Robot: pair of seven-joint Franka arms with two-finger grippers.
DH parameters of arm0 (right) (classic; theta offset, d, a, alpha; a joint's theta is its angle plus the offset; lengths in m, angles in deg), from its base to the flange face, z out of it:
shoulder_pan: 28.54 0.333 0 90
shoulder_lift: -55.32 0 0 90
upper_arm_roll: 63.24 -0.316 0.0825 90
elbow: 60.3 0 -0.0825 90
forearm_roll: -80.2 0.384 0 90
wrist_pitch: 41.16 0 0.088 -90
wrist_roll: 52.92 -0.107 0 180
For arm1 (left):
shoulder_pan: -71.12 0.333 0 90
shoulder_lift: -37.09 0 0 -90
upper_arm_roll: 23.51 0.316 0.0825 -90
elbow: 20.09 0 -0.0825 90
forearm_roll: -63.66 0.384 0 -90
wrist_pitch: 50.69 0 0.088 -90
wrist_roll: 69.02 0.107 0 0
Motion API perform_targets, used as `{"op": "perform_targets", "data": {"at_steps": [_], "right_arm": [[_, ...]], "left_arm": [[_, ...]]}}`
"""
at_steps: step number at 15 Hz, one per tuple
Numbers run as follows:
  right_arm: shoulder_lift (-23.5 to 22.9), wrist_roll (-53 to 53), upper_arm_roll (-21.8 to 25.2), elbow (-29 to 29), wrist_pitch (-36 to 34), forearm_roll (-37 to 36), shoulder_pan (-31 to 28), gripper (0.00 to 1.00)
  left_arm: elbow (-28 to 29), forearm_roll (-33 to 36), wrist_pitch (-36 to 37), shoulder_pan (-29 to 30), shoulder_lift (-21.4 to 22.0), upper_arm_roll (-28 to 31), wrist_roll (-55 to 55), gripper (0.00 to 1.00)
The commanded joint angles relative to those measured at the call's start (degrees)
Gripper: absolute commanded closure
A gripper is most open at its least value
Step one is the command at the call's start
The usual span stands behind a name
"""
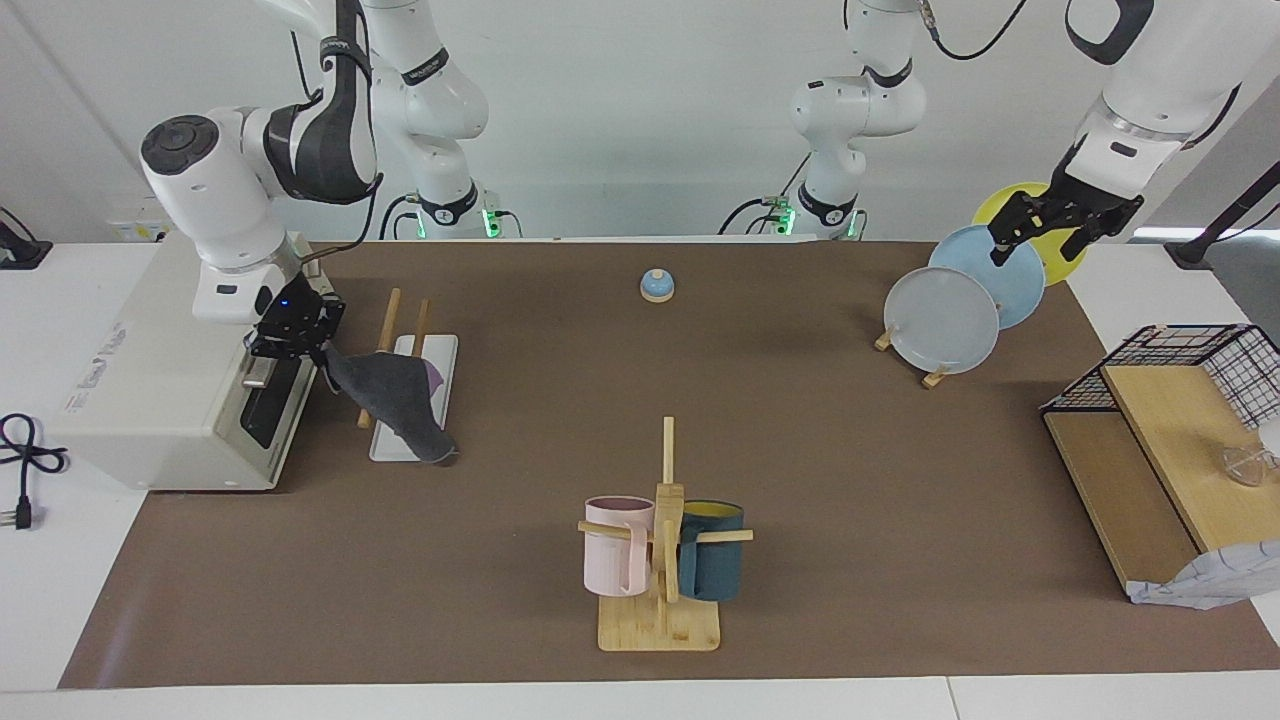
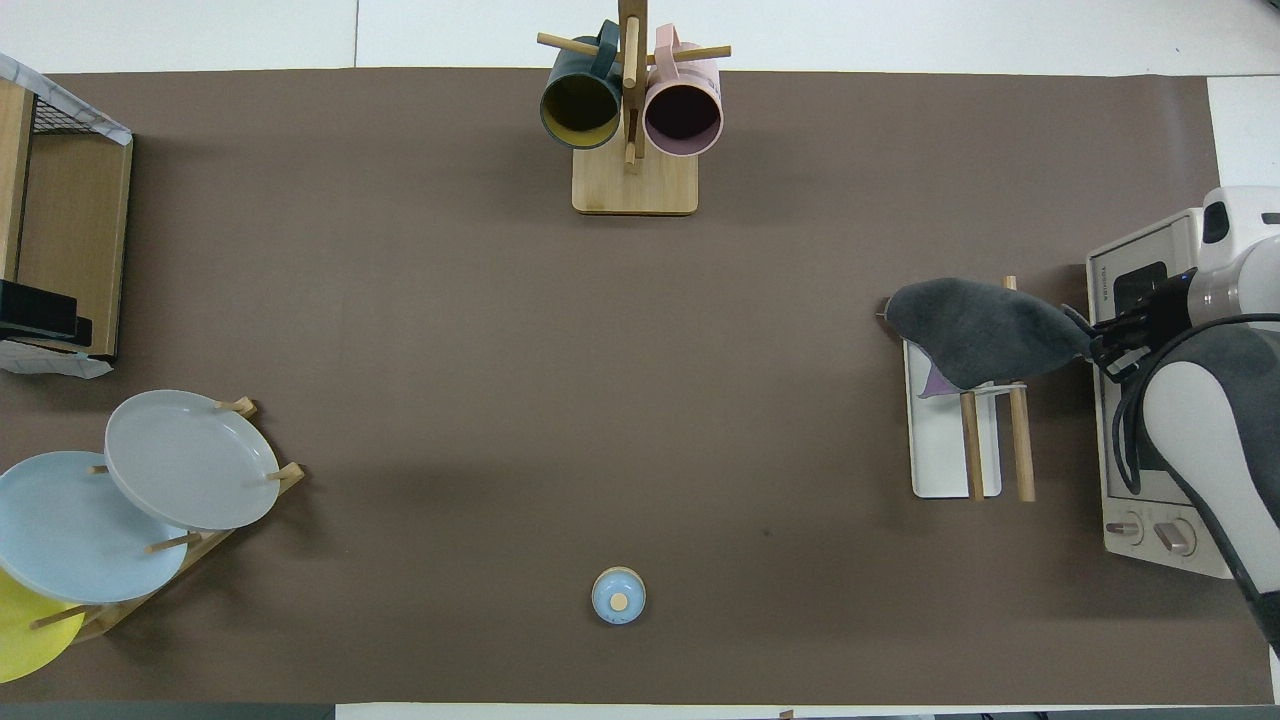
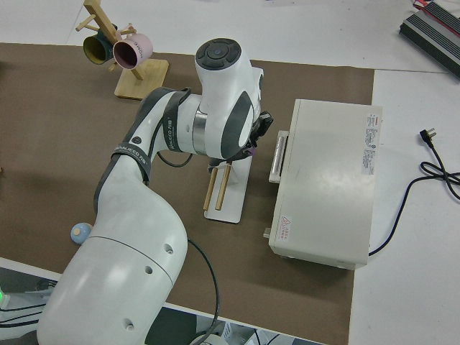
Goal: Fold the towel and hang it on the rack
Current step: 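Drape the towel over the wooden rods with the right gripper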
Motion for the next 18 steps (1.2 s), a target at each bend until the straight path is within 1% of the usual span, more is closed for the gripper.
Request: {"op": "perform_targets", "data": {"at_steps": [1,2,12,16,18], "right_arm": [[1.41,0.51,-0.14,1.52,0.85,-0.56,-0.40,0.19],[1.41,0.51,-0.14,1.52,0.76,-0.56,-0.40,0.00],[1.41,1.74,0.13,0.30,-1.00,-0.38,-2.34,0.00],[1.67,3.67,0.13,-2.95,-2.23,-0.73,-1.81,0.00],[1.67,4.02,-0.14,-5.84,-2.93,-2.92,-1.46,0.00]], "left_arm": [[1.28,0.78,-0.70,3.10,0.98,-4.27,0.11,0.00],[1.28,0.78,-0.70,2.85,1.07,-4.11,0.02,0.00],[1.55,0.08,-0.35,2.94,1.33,-3.93,0.02,0.00],[1.55,0.26,-0.61,2.41,1.33,-4.02,0.02,0.00],[1.55,0.26,-0.70,3.11,1.33,-4.02,0.19,0.00]]}}
